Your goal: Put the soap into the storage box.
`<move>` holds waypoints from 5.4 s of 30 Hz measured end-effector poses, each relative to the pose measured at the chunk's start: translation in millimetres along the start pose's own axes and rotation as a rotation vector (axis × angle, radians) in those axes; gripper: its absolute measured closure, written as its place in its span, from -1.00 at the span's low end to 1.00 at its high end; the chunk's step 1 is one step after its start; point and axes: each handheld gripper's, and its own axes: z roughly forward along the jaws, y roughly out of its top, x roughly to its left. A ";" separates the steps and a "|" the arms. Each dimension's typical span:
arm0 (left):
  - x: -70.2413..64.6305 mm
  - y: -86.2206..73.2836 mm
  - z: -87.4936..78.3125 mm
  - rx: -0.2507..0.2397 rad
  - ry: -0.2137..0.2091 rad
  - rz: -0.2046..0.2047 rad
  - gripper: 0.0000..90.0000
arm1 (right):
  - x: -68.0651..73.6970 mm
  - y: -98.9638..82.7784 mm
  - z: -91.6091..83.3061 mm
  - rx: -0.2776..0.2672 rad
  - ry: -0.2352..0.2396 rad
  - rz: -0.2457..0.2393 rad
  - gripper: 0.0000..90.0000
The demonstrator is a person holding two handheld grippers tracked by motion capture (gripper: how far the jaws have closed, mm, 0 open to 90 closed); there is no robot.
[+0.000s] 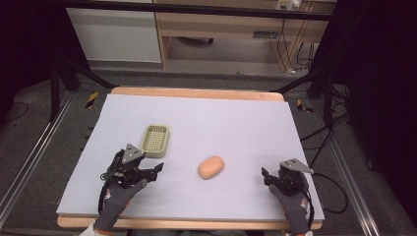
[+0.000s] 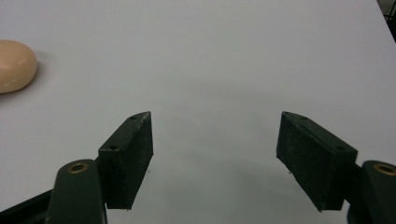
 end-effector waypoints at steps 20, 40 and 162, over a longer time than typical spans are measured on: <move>-14.5 5.6 5.8 0.011 -0.022 0.037 -0.54 | -1.0 0.2 -0.4 -0.005 -0.003 0.008 -0.40; -25.8 22.9 8.8 0.009 -0.038 0.086 -0.56 | -1.4 0.3 -1.2 -0.009 -0.001 0.015 -0.39; -120.1 51.2 135.1 0.276 -0.171 0.244 -0.63 | -1.3 0.5 -0.3 -0.001 0.017 0.008 -0.21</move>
